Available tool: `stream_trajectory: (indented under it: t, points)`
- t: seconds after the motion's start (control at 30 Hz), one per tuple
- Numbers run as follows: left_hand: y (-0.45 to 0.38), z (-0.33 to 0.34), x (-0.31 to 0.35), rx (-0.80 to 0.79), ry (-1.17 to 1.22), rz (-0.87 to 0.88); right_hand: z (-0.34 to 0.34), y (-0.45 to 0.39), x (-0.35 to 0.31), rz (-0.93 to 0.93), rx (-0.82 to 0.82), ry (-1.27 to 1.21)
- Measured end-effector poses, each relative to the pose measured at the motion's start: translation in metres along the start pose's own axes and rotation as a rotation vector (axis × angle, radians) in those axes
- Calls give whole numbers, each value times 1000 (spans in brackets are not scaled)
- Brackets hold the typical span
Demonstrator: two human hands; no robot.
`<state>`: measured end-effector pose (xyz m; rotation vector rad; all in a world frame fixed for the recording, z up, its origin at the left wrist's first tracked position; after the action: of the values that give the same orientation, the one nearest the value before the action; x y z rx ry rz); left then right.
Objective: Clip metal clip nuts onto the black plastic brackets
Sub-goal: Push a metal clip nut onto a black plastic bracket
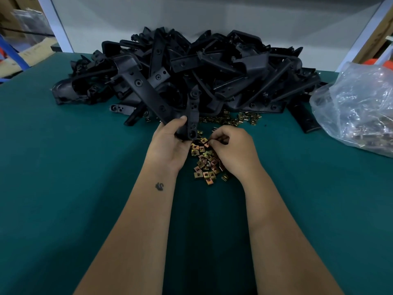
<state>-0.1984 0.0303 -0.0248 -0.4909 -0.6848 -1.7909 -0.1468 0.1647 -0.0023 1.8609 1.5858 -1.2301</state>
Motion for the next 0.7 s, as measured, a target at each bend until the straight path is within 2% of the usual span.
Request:
stream_trajectory:
  t: [0.1,0.2,0.27,0.43,0.7]
  points:
    - [0,-1,0,2,-35,0,-4,1,5,106,-43,-168]
    - [2,1,1,-10,-40,4,-2,1,6,93,-119,-33]
    - [2,1,0,-16,-21,6,-1,0,6,60,-105,70]
    - [3,3,-1,-33,-20,4,-6,0,6,31,-1,10]
    - [6,6,-1,-34,-79,3,-10,3,-6,28,175,-457]
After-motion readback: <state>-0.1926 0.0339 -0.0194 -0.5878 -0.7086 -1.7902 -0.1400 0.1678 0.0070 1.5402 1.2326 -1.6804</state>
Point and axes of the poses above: each hand's wrist, its own y-axis away from the middle knuckle, its own z-axis out of the palm, x = y × z, the point moved 6 cm from there along -y, towards the middle knuckle, and after that the axes turned 7 degrees about -y, right-handed, at the moved point
